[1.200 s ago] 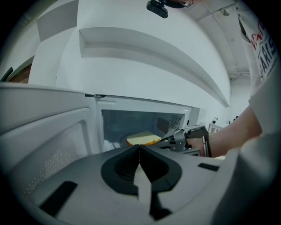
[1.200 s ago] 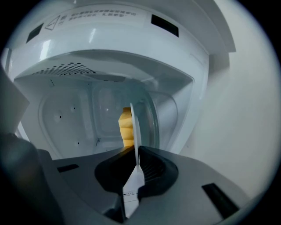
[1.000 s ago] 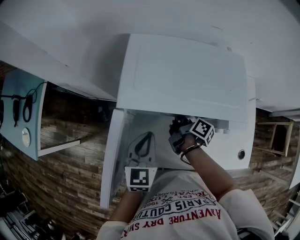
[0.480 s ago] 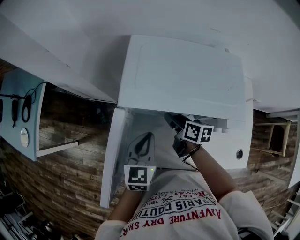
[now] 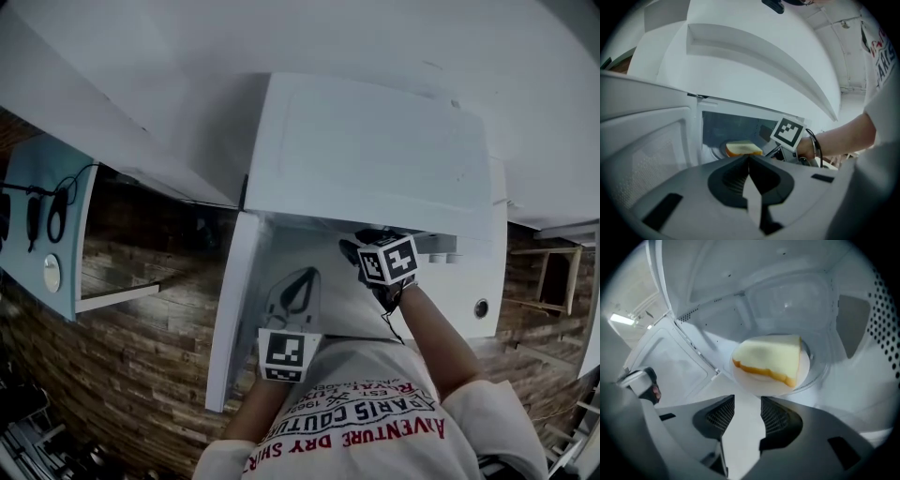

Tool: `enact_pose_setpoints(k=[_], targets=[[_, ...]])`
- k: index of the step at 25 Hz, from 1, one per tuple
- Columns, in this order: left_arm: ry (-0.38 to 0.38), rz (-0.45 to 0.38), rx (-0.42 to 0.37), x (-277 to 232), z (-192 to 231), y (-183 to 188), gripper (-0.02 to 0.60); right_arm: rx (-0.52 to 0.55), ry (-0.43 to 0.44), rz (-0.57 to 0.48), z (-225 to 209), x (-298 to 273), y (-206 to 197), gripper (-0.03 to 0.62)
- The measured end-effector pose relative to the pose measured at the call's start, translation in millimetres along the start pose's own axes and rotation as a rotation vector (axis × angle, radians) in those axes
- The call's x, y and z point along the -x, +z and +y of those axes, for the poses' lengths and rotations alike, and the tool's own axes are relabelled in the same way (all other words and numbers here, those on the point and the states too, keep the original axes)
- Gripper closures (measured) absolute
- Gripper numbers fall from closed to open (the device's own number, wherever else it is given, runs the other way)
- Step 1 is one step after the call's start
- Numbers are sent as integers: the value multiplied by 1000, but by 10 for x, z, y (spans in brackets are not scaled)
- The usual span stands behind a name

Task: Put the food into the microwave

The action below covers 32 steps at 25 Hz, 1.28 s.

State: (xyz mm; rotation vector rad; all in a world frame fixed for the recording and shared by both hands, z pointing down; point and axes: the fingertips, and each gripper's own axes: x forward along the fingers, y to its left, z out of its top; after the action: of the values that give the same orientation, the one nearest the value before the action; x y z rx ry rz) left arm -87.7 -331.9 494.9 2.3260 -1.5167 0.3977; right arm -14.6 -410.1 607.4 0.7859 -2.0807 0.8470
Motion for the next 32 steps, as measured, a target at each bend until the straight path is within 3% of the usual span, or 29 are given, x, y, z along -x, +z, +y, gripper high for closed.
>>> enact_pose_setpoints(k=[4, 11, 14, 17, 25, 32], targets=[[-6, 14, -4, 36, -1, -37, 574, 83, -38, 51, 4, -18, -119, 416], [-53, 23, -17, 25, -137, -20, 574, 26, -63, -22, 58, 164, -266, 448], [-63, 4, -19, 36, -164, 57, 574, 4, -100, -160, 115, 401, -163, 544], [-72, -36, -46, 70, -179, 239, 574, -15, -111, -312, 229, 719, 24, 570], [-74, -188, -93, 295, -147, 903, 574, 34, -84, -633, 745, 1593, 512, 582], [-91, -321, -108, 593, -205, 1368, 574, 45, -132, -807, 1026, 2096, 703, 582]])
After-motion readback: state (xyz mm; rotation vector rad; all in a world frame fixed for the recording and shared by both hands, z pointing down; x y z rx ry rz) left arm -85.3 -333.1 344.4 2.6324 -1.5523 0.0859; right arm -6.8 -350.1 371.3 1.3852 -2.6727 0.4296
